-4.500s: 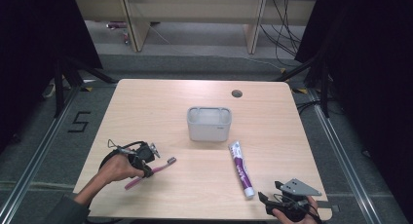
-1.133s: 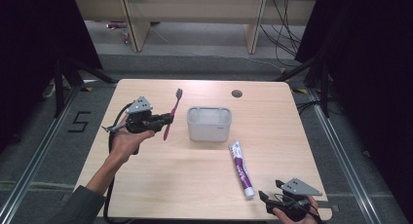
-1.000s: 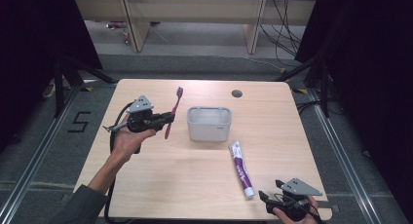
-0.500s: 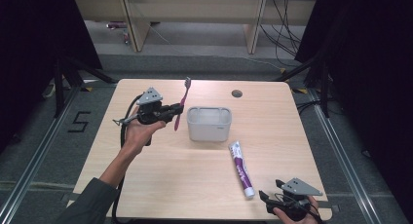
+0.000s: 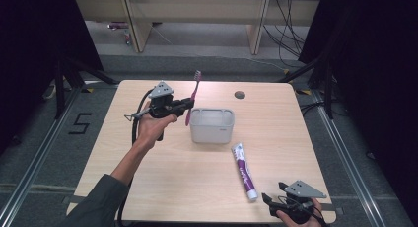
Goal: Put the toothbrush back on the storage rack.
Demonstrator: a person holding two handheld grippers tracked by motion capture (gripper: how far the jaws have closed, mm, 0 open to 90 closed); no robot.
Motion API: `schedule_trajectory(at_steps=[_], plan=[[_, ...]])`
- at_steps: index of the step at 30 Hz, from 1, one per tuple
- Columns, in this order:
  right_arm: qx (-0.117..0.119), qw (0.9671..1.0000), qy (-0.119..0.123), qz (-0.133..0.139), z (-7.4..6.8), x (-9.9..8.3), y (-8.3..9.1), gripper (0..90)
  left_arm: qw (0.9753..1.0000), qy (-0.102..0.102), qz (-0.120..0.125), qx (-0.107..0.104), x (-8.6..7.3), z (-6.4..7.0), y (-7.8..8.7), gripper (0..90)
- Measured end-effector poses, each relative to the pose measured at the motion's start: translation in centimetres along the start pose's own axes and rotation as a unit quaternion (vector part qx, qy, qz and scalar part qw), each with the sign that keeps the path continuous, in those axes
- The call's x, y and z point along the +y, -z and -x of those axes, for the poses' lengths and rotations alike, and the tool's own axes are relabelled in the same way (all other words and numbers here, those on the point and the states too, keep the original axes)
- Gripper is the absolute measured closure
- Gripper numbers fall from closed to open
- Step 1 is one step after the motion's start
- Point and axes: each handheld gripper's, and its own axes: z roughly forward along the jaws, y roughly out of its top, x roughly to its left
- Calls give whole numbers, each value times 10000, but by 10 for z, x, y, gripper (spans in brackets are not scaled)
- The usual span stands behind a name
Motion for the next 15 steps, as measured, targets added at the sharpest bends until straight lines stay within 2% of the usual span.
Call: schedule_trajectory(at_steps=[4,8,10,13,15], plan=[[43,10000,-34,-32,-1,0,0,275,9999,51,72,57,3,-2,-6,825],[24,10000,43,-11,0,0,0,275,9999,90,58,111,3,-2,-13,825],[57,10000,-25,-34,-1,0,0,276,9998,97,67,142,3,-2,-19,825],[13,10000,56,-15,0,0,0,275,9998,85,63,186,4,-3,-22,825],[64,10000,-28,-30,-1,0,0,275,9997,65,50,211,4,-2,-26,825]])
